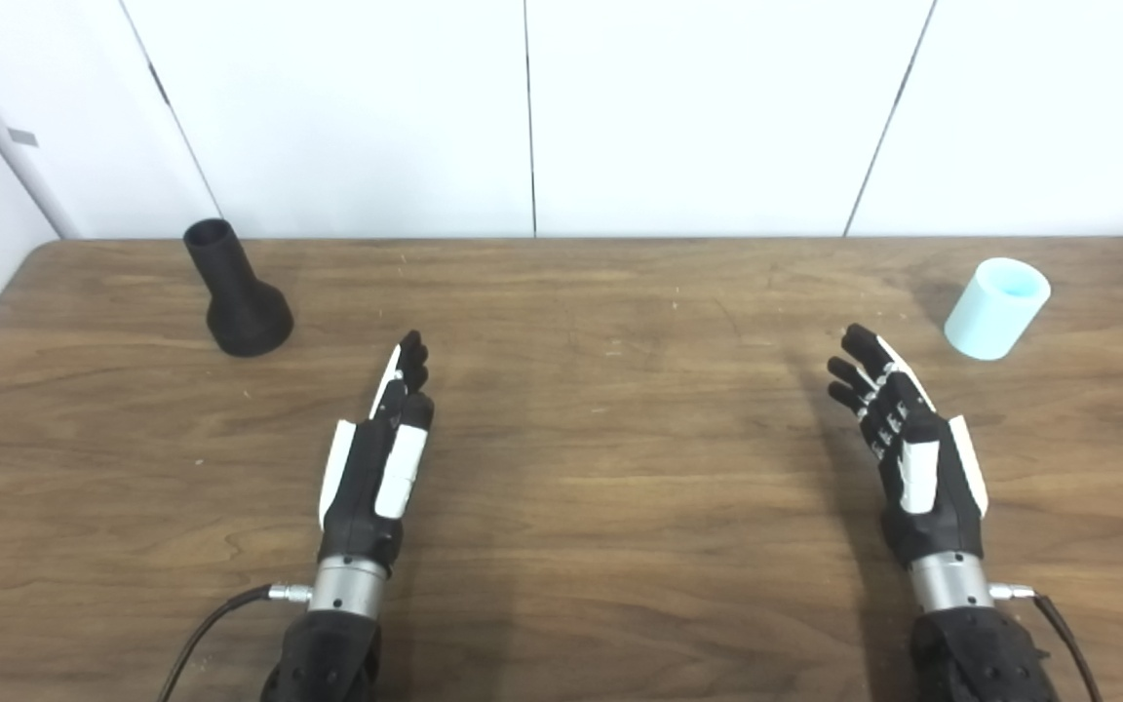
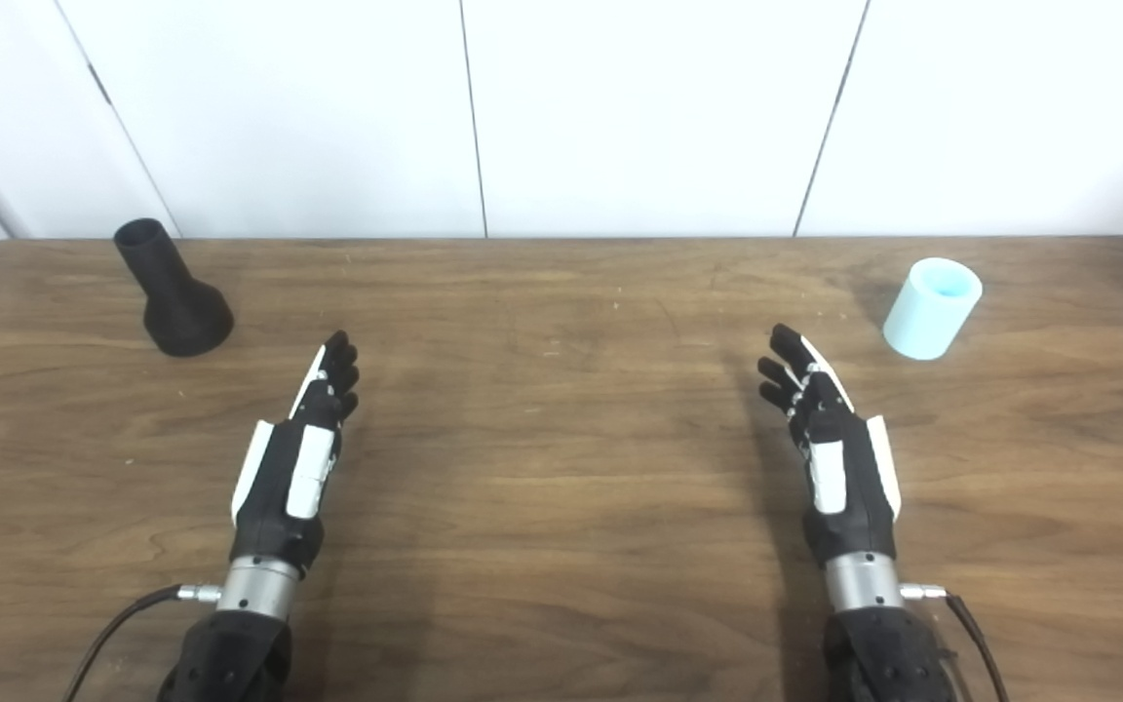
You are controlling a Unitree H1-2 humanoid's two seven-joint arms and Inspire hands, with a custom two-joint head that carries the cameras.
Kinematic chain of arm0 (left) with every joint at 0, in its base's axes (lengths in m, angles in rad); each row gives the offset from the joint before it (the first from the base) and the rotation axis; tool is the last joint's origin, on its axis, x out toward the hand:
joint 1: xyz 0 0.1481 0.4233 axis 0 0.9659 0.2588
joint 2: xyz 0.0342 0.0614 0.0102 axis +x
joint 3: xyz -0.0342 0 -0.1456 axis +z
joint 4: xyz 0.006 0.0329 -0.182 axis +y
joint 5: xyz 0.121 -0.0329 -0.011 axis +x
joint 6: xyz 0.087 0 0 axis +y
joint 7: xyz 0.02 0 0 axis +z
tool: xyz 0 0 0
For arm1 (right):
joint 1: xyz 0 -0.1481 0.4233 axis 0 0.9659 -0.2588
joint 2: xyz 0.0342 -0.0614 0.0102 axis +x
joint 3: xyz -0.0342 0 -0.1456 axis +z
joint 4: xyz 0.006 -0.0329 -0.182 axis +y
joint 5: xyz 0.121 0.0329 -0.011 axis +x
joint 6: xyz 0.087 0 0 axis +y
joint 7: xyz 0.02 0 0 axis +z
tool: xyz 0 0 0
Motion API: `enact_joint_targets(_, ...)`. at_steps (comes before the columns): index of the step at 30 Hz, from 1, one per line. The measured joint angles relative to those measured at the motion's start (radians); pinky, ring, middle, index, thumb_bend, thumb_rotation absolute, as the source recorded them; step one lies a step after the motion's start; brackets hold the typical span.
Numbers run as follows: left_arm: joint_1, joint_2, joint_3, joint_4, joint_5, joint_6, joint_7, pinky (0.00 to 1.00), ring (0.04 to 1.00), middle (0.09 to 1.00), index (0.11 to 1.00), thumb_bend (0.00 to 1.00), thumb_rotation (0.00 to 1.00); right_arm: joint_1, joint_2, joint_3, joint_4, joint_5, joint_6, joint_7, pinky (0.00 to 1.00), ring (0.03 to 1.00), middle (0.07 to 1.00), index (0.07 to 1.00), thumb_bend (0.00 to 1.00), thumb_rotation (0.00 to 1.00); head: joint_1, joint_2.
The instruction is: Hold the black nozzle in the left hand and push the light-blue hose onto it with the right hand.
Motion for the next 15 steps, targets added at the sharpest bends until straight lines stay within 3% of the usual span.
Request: enact_joint_targets(15,0.000,0.000,0.000,0.000,-0.001,0.000,-0.001,1.00,1.000,1.000,1.000,0.99,1.00,0.000,0.000,0.000,0.000,0.000,0.001,0.000,0.86,0.879,0.910,0.881,0.78,1.00,-0.002,0.000)
